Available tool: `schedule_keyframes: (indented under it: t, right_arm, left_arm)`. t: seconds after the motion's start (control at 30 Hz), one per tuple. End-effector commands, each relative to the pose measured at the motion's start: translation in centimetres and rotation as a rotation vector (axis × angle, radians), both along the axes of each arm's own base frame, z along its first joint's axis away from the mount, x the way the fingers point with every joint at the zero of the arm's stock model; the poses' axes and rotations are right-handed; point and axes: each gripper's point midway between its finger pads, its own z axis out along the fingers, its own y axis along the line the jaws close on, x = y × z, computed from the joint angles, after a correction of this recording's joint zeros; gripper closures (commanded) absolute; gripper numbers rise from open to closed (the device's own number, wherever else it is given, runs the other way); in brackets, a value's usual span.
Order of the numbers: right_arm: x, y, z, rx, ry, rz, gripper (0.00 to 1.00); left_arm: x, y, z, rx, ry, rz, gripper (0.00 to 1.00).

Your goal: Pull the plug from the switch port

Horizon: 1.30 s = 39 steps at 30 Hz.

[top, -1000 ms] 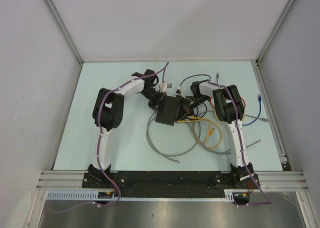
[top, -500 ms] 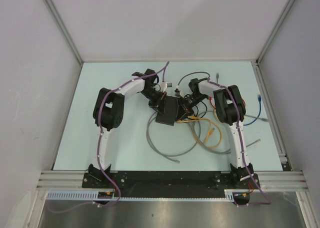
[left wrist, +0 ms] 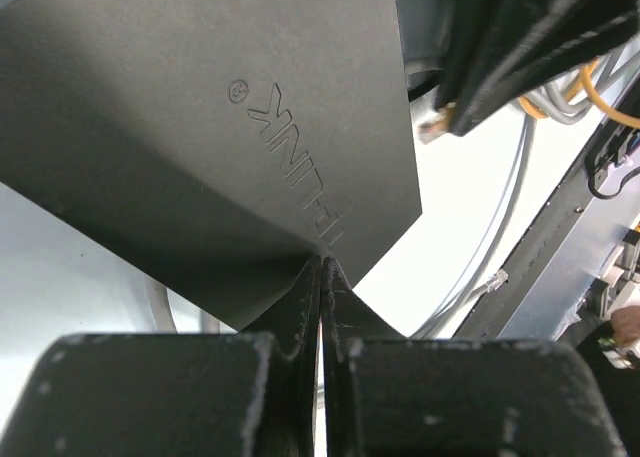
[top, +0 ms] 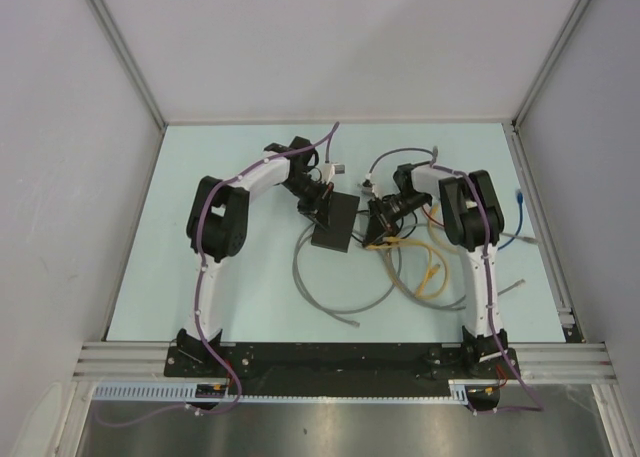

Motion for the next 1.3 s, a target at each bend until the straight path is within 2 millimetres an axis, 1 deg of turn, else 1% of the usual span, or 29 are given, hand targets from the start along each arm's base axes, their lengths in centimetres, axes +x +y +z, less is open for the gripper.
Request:
schedule_keyframes:
  t: [0.0,0.1,0.13,0.17,0.2,0.23,0.33,0.37,0.43,0.47,0.53,0.57,0.6,0.63,0.67,0.7,0.73,0.77,0.87,0.93,0.97,1.0,1.03,1.07,1.1,1.13,1.17,1.23,1.27]
  right_arm:
    - [0.9,-1.5,1.6,0.007,-0.258,0.062,0.92]
    - [2.4,-1.1,4.2,0.067,-0.311,0.016,0.93]
    - [3.1,-1.1,5.4,0.065,-0.331,0.0,0.94]
    - [3.2,-1.3,5.8,0.058,-0.342,0.002,0.94]
    - [2.7,-1.6,6.2,0.046,-0.334,0.013,0.95]
    - [2.6,-1.9,7.1,0.054,-0.382,0.032,0.96]
    - [2.6,-3.4,8.5,0.046,-0.407,0.024,0.96]
    - [3.8,-4.5,9.5,0.038,-0.444,-0.004,0.97]
    - [5.3,-6.1,10.1,0.004,-0.463,-0.047,0.97]
    - [7.5,-7.8,10.9,-0.012,-0.502,-0.091,0.97]
    - [9.5,-10.4,11.1,-0.077,-0.536,-0.145,0.98]
    - [10.4,-11.2,11.1,-0.112,-0.547,-0.169,0.99]
    - [12.7,-14.7,11.3,-0.192,-0.589,-0.24,1.0]
    - [13.6,-15.9,11.5,-0.221,-0.607,-0.267,0.99]
    - [14.8,-18.2,11.6,-0.255,-0.627,-0.319,0.99]
    - [16.2,-19.6,12.3,-0.301,-0.667,-0.35,0.98]
    - [16.9,-20.8,12.6,-0.332,-0.684,-0.379,0.98]
    - [17.9,-22.4,12.4,-0.408,-0.698,-0.418,0.97]
    - [19.6,-25.1,12.2,-0.531,-0.73,-0.482,0.96]
    - [19.8,-25.3,11.6,-0.566,-0.708,-0.514,0.95]
    - [20.3,-26.1,11.3,-0.628,-0.723,-0.528,0.94]
    - [20.3,-26.3,10.9,-0.671,-0.708,-0.551,0.92]
    - [20.2,-26.0,10.2,-0.72,-0.7,-0.546,0.88]
    - [20.6,-27.8,9.7,-0.856,-0.708,-0.58,0.84]
    - [20.7,-28.3,9.5,-0.909,-0.706,-0.604,0.84]
    - [20.8,-28.6,9.5,-0.942,-0.711,-0.616,0.84]
    - [21.2,-29.7,9.6,-0.999,-0.724,-0.644,0.83]
    - [21.8,-30.5,10.3,-1.016,-0.741,-0.685,0.82]
    - [22.2,-31.5,11.2,-1.048,-0.76,-0.712,0.78]
  left_arm:
    - [3.4,2.2,-4.4,0.151,-0.154,-0.011,1.0]
    - [3.4,1.7,-3.7,0.122,-0.152,-0.016,1.0]
    - [3.5,1.5,-3.2,0.105,-0.155,-0.016,1.0]
    - [3.4,1.3,-2.9,0.09,-0.152,-0.017,1.0]
    - [3.2,0.9,-2.3,0.059,-0.146,-0.021,1.0]
    - [3.2,0.9,-1.7,0.046,-0.147,-0.023,0.99]
    - [3.0,0.7,-0.7,0.021,-0.153,-0.028,0.99]
    - [3.0,0.7,-0.6,0.019,-0.156,-0.029,0.99]
    - [3.0,0.8,-0.4,0.021,-0.161,-0.028,0.98]
    - [3.0,0.7,-0.4,0.02,-0.161,-0.027,0.98]
    - [3.1,0.7,-0.2,0.02,-0.166,-0.025,0.98]
    - [3.2,0.8,-0.2,0.022,-0.17,-0.026,0.98]
    - [3.3,0.7,-0.1,0.023,-0.176,-0.024,0.98]
    - [3.4,0.8,-0.1,0.024,-0.177,-0.025,0.98]
    - [3.4,0.7,0.1,0.023,-0.18,-0.025,0.98]
    - [3.5,0.8,0.2,0.021,-0.181,-0.023,0.98]
    - [3.5,0.7,0.2,0.018,-0.18,-0.024,0.98]
    - [3.5,0.6,0.4,0.013,-0.181,-0.025,0.98]
    - [3.6,0.6,0.5,0.012,-0.179,-0.017,0.96]
    - [3.8,0.5,0.6,0.009,-0.181,-0.012,0.95]
    - [3.8,0.5,0.7,0.009,-0.184,-0.011,0.93]
    - [4.0,0.6,0.7,0.012,-0.186,-0.006,0.92]
    - [4.2,0.7,0.9,0.019,-0.192,0.003,0.9]
    - [4.4,0.9,0.8,0.039,-0.197,0.014,0.8]
    - [4.9,1.3,0.9,0.07,-0.209,0.037,0.76]
    - [5.0,1.5,1.0,0.075,-0.212,0.038,0.72]
    - [5.0,1.6,1.3,0.076,-0.211,0.041,0.7]
    - [5.4,1.8,2.1,0.07,-0.221,0.061,0.66]
    - [5.6,1.9,2.4,0.065,-0.229,0.068,0.64]
